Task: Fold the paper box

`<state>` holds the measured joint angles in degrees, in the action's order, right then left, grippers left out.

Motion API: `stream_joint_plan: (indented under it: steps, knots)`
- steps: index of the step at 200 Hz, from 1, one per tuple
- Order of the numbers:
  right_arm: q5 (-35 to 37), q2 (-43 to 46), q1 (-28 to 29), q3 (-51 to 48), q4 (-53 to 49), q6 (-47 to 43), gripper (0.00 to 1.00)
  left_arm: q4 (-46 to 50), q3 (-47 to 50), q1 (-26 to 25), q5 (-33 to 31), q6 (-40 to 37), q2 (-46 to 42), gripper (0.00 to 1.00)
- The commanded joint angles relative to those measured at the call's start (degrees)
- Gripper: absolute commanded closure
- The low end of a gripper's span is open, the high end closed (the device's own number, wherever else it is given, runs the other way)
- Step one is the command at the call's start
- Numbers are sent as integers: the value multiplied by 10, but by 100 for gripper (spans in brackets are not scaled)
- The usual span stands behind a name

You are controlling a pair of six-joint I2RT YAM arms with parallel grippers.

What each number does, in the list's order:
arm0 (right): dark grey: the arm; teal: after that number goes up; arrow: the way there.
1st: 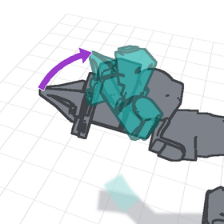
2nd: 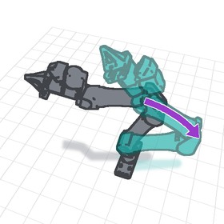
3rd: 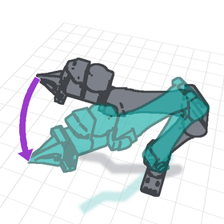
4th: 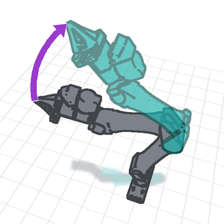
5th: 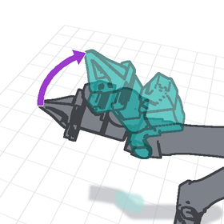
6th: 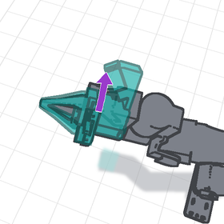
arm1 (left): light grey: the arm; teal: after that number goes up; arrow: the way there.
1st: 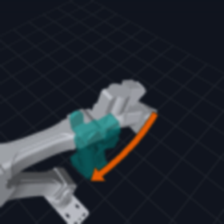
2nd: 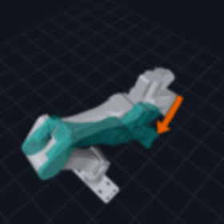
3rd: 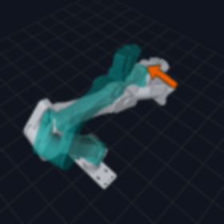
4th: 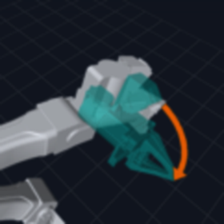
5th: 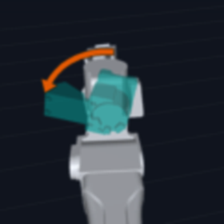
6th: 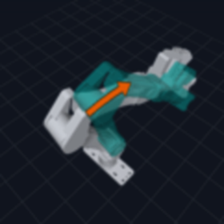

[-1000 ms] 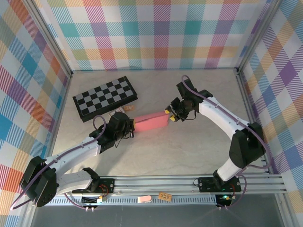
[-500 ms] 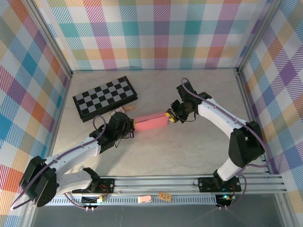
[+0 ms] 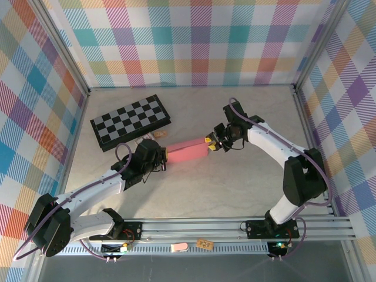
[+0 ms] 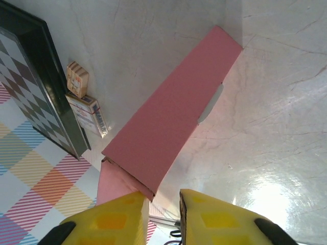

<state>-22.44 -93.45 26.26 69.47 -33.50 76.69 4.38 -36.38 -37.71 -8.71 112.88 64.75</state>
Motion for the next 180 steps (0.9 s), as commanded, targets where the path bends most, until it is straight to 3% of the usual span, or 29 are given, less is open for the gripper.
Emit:
stream_joint_plan:
  steps: [1,37,59,92,139,180]
  knots:
    - [83,-28,9,-24,-83,-3,74,65,8,4,2,121,10,99]
    - [152,18,32,105,-145,-40,47,58,8,4,6,122,15,99]
    - [160,24,60,105,-113,46,34,52,10,4,8,123,18,99]
    - [174,-5,106,98,-62,194,24,43,12,4,11,122,24,99]
    - [189,-69,143,133,-17,270,20,27,17,5,18,124,26,99]
    - [199,-104,145,137,-9,267,32,4,19,6,33,119,30,98]
